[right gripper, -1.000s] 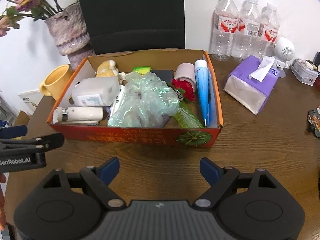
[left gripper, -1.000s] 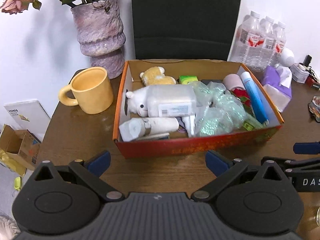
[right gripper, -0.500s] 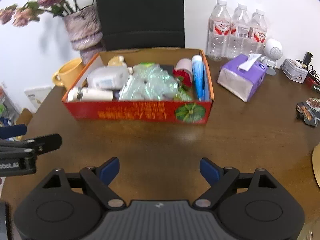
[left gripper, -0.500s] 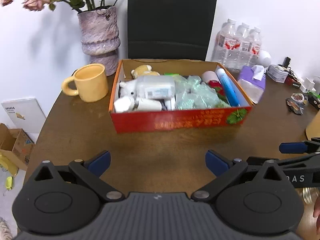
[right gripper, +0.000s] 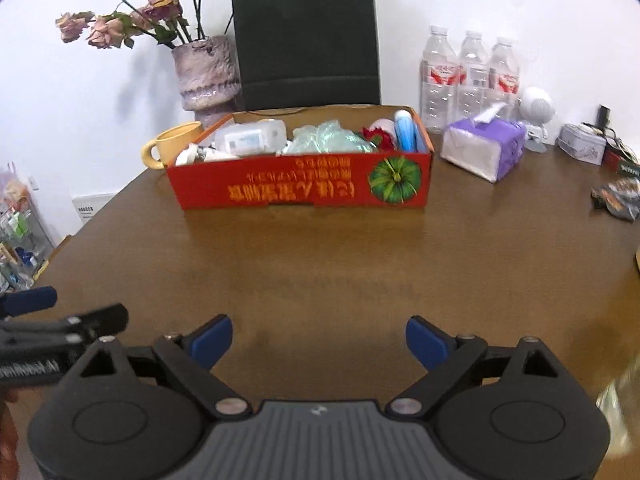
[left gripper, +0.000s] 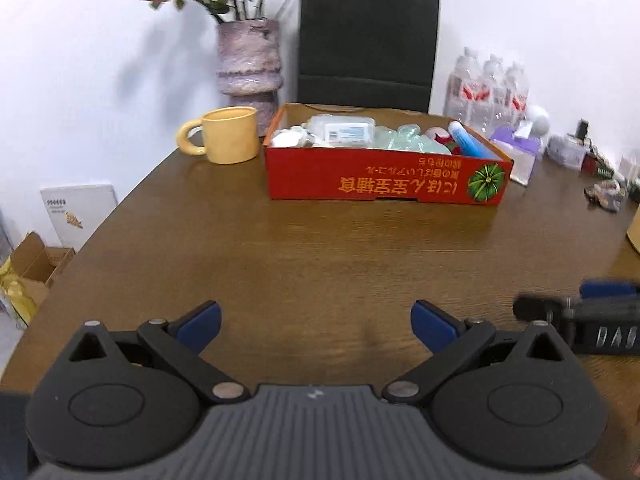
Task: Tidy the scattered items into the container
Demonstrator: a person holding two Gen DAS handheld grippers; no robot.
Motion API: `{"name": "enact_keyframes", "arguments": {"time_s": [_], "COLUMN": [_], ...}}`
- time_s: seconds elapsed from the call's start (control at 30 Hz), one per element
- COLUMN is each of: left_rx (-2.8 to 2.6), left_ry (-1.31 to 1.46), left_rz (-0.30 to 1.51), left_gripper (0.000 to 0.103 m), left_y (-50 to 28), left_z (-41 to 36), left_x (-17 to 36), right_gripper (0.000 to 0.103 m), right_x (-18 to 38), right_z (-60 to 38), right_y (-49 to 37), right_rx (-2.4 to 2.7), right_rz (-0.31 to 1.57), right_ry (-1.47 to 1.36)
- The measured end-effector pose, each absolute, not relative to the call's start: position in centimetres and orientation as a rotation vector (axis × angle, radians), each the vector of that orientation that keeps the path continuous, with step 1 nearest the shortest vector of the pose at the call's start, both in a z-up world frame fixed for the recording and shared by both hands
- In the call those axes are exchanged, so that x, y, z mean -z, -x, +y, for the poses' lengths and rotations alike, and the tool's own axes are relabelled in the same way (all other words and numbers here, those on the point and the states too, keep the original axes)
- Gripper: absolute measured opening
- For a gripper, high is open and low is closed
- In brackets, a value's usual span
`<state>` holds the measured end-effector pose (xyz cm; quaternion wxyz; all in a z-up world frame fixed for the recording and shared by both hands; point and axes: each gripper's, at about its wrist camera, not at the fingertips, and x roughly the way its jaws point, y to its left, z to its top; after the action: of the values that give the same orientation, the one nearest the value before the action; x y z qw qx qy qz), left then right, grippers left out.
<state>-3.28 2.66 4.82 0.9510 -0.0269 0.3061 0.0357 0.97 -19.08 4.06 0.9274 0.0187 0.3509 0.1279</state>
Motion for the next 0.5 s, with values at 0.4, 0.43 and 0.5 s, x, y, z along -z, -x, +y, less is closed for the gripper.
{"name": "enact_keyframes", "arguments": {"time_s": [0.4,0.43,0.5], "left_rx": [-0.026,-0.019,-0.018], "left_ry": [0.013,0.011,-0.002], "left_rz": [0.646,0.649,0.658], "left_gripper": [0.103,0.103,0.103], "left_y": [4.4,4.3,4.1], "left_z": [2.0,1.9,1.8], "left_x": [-1.0,-0.8,-0.4], "right_gripper": [0.095,0.096,0.098], "right_x": [-0.3,-0.1,0.1], "right_z": [-18.8,-18.7,-18.7], "right_y": [2.4,2.3,2.1], "right_rx": [-0.217,-0.21,-0.205], "right_rz": [0.678,0.682,0.683], "right_ry": [-0.022,-0.019,-0.006]}}
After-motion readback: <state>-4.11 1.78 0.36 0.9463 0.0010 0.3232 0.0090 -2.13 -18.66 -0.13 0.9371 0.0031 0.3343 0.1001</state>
